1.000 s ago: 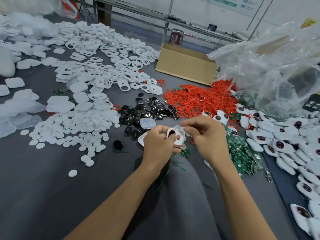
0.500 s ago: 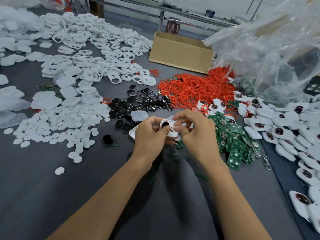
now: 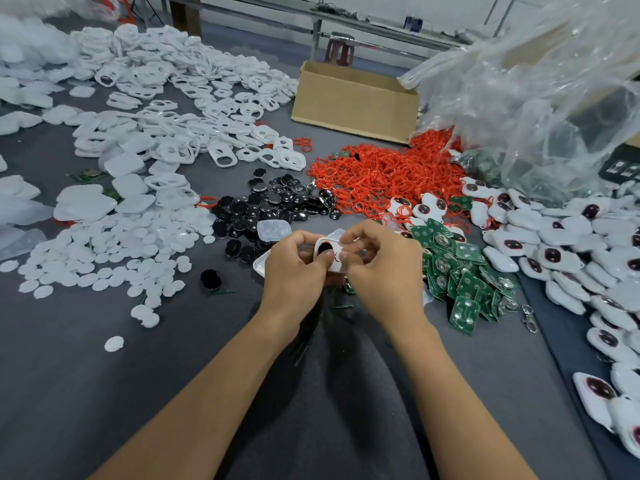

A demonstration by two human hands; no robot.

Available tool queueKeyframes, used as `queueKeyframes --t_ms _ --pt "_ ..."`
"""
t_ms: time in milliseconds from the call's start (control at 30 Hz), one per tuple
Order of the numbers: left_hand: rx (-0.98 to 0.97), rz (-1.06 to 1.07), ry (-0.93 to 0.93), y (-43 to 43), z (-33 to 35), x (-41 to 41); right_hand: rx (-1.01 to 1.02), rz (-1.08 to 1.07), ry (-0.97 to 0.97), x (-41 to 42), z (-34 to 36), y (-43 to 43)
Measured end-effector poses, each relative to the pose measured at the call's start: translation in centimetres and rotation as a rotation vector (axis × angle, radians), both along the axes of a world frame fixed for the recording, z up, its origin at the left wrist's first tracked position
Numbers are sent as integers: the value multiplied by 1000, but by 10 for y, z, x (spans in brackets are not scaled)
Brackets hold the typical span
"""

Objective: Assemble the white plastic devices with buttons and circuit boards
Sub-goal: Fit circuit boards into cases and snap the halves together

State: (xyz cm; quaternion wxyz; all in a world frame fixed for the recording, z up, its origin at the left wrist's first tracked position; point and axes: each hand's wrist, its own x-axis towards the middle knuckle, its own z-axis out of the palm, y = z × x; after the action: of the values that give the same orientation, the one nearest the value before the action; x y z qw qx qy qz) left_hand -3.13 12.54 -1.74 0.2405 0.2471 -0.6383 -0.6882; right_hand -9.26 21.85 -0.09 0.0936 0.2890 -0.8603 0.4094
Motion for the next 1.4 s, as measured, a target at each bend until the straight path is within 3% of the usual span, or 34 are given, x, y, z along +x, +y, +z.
queueKeyframes --t_ms 167,567,800,867,1000,1133,1233,1400 --pt "-21 -4 -7 -2 -2 -1 105 -46 144 10 0 -4" --pt "68 -35 12 -5 -1 -1 -3 -108 298 13 -11 -10" --pt "36 -47 8 -5 -1 0 14 -126 550 18 -16 -9" --pt "19 -41 -1 -5 -1 0 15 -96 510 17 -15 -9" --pt "-38 0 -17 -2 -3 1 13 -52 255 11 -16 -6" --pt "-40 1 8 0 -1 2 -205 -26 5 4 -13 -3" --pt "-29 -13 26 1 0 3 -215 53 -207 0 -13 -3" --pt "-9 -15 33 1 0 4 -155 78 -171 -1 -15 -2"
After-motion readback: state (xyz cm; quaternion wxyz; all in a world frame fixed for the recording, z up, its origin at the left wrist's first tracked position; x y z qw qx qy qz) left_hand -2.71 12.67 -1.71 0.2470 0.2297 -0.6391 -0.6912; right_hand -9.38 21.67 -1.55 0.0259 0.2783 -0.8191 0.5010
